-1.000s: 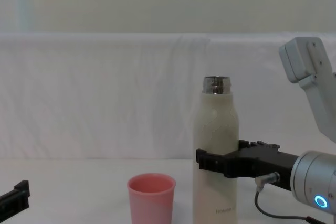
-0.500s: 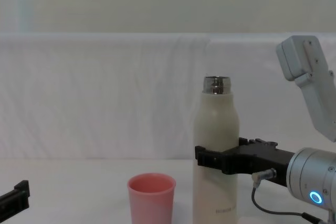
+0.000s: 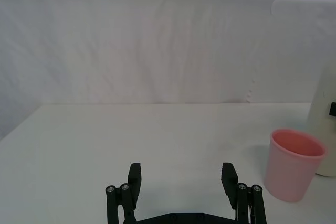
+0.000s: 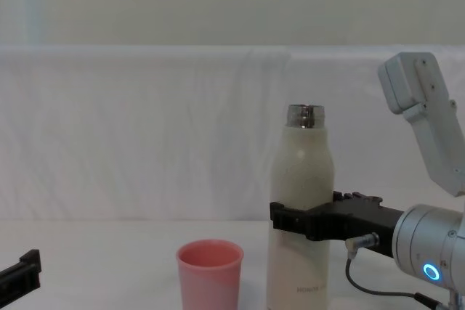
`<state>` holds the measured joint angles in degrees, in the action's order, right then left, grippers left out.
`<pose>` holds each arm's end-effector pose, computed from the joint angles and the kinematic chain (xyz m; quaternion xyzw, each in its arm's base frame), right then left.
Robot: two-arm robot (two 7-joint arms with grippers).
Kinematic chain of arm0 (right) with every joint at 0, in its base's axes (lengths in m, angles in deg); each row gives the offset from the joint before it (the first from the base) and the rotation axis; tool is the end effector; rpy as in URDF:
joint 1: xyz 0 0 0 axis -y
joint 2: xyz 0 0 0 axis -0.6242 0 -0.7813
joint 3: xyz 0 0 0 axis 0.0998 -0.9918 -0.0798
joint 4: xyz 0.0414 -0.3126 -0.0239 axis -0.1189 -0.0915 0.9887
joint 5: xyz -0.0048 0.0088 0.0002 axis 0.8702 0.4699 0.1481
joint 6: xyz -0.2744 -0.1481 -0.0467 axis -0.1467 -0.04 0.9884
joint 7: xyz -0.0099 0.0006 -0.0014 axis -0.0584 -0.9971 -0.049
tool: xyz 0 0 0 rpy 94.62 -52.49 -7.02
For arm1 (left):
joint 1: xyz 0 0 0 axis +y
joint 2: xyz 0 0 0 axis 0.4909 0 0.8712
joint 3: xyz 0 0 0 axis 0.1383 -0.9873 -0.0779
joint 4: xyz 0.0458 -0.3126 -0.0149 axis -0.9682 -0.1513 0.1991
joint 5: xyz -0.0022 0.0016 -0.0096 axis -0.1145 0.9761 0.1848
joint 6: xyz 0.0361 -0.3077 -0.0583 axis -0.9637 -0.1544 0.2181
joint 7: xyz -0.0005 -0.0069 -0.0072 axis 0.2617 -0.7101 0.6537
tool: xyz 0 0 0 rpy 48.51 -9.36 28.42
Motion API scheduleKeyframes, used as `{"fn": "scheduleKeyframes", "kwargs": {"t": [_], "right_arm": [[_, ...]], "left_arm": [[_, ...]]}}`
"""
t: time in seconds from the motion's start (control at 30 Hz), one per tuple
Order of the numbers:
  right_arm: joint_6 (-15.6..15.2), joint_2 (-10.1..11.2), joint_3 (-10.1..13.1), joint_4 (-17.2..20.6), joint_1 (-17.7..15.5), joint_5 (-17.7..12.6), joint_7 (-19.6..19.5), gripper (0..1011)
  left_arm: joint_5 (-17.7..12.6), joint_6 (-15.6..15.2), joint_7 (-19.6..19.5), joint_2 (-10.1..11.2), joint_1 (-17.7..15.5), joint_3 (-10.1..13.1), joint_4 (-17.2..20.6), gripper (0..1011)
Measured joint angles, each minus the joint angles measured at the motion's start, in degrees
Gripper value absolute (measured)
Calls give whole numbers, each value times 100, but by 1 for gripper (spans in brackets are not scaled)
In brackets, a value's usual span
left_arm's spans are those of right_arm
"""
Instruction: Grasp the thermos with one hand and pour water into the cup lid.
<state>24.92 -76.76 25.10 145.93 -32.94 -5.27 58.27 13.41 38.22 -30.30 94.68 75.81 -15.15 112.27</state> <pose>0.4190 0.0670 -0.2803 -0.0302 -0.0043 -0.5007 0.8651 0.2526 0.0432 -0.3097 -0.0174 0.0064 0.6616 0.7497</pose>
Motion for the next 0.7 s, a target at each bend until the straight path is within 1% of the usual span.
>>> {"fn": "scheduleKeyframes", "kwargs": {"t": [0.7], "right_arm": [[82, -97, -13, -256, 185, 55, 28, 1001]], "left_arm": [[0, 0, 0, 0, 0, 0, 0, 1001]]}}
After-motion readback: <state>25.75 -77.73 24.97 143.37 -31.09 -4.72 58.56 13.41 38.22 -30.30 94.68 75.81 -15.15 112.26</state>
